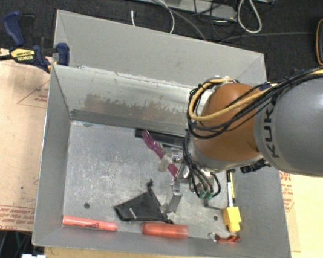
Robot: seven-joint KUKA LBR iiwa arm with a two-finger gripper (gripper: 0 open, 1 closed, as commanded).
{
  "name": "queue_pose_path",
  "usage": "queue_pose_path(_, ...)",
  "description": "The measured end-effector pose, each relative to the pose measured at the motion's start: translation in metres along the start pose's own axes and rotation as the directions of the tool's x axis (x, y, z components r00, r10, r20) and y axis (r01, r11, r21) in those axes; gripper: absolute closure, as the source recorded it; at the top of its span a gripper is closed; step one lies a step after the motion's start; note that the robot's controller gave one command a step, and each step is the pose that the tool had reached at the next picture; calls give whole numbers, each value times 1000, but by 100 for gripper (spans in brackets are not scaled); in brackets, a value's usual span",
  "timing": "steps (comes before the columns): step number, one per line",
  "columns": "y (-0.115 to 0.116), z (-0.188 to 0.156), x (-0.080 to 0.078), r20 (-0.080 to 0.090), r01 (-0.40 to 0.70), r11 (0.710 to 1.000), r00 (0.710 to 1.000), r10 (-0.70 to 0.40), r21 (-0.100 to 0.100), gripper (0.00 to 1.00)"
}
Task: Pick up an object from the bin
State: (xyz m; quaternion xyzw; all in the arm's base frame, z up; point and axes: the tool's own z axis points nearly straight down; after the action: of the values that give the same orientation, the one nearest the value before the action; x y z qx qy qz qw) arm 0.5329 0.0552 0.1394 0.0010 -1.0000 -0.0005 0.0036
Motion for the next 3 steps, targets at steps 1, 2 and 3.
queue_pose_path(1, 0, -4, -2, 7, -2, 1000, 1000, 2, 0, 0)
queue_pose_path(2, 11, 68, 14, 9, 31, 1000, 999, -31, -1, 0)
queue_pose_path(3, 11, 19, 19, 20, 80, 997, 997, -80, -1, 0)
